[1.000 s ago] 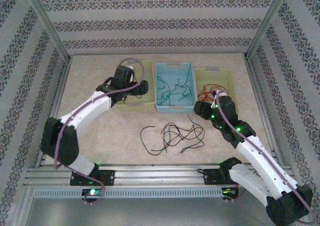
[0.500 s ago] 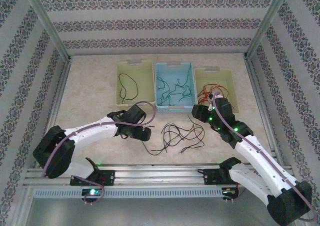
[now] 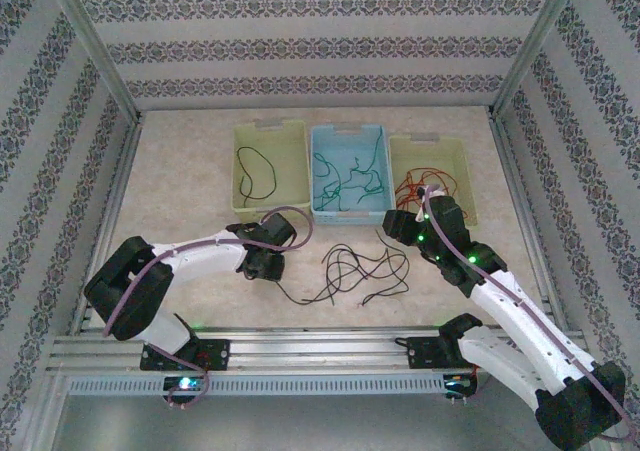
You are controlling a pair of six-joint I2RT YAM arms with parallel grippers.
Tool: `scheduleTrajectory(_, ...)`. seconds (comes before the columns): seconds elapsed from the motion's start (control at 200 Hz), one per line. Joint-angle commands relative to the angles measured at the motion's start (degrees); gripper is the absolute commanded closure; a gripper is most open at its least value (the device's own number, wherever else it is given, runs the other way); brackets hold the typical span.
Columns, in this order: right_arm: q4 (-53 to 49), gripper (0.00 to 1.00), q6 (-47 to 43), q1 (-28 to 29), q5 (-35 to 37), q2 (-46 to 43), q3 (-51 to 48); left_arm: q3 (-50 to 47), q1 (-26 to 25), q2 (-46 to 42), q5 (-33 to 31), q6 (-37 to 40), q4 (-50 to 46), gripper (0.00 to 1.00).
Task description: Untangle the cables
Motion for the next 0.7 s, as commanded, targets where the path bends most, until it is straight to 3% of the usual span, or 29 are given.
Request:
scheduleTrajectory(0.0, -0.41, 0.45, -0.60, 0.41, 1.50, -0.96, 0.05, -0.89, -1.07, 0.89, 4.21, -1.61, 1.48, 0.91)
scheduleTrajectory(0.085, -0.28, 0.45, -0.47, 0.32, 1.87, -1.15, 0.03, 0.97, -1.15, -2.22, 1.88, -0.67, 0.39, 1.00)
scheduleTrajectory(0.39, -0.21, 0.45, -0.55, 0.16, 2.43, -1.65, 0.12, 16.16, -1.06, -17.78, 0.02, 4.80, -3.80, 1.00)
scheduleTrajectory(0.695, 0.32, 0.45, -0.47, 0.14, 2.11, -1.34, 0.11, 35.41, 0.65, -16.99, 1.60, 5.88, -4.31, 1.00)
